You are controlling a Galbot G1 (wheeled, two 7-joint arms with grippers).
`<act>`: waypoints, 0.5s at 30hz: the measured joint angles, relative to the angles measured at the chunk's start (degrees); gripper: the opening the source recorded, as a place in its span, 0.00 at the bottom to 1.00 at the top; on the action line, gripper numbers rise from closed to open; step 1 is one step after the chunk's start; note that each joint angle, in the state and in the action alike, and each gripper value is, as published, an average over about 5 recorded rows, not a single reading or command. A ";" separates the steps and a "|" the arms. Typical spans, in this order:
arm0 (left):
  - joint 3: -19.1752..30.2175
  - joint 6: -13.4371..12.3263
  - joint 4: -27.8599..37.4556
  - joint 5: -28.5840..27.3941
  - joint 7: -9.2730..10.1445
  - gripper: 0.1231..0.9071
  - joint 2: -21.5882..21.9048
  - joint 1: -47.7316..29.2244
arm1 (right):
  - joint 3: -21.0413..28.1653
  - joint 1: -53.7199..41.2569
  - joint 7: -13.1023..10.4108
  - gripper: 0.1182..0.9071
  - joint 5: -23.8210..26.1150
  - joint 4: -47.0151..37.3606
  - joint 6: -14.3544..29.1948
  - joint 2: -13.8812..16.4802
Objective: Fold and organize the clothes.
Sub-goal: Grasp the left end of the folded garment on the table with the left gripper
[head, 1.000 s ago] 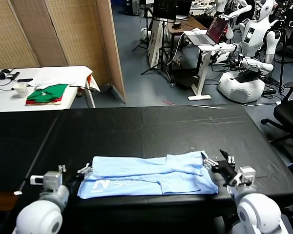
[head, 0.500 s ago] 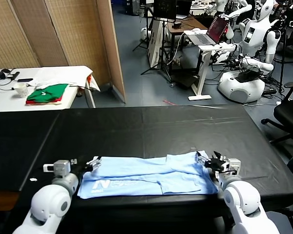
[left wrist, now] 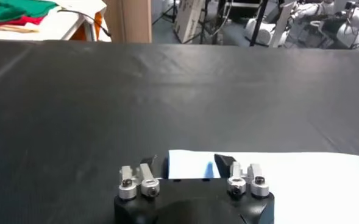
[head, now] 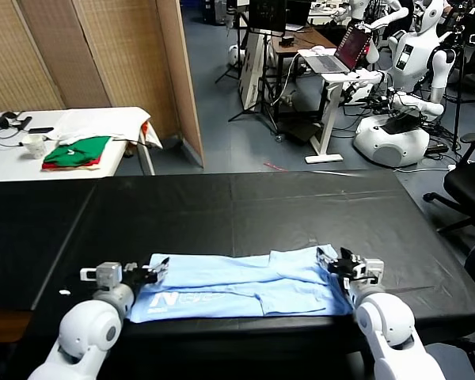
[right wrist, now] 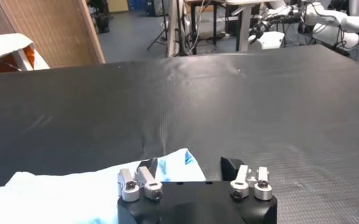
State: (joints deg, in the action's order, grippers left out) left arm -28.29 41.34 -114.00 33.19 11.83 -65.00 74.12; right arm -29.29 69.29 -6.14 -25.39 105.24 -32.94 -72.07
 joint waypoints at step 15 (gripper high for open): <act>0.16 -2.38 1.57 -5.09 -0.08 0.03 -1.36 -0.25 | 0.07 0.23 -1.53 0.04 2.15 -1.42 4.59 -1.19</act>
State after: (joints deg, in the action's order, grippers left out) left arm -28.13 38.95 -112.43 28.10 11.75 -66.35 73.88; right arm -29.22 69.52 -7.66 -23.24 103.82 -28.35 -73.27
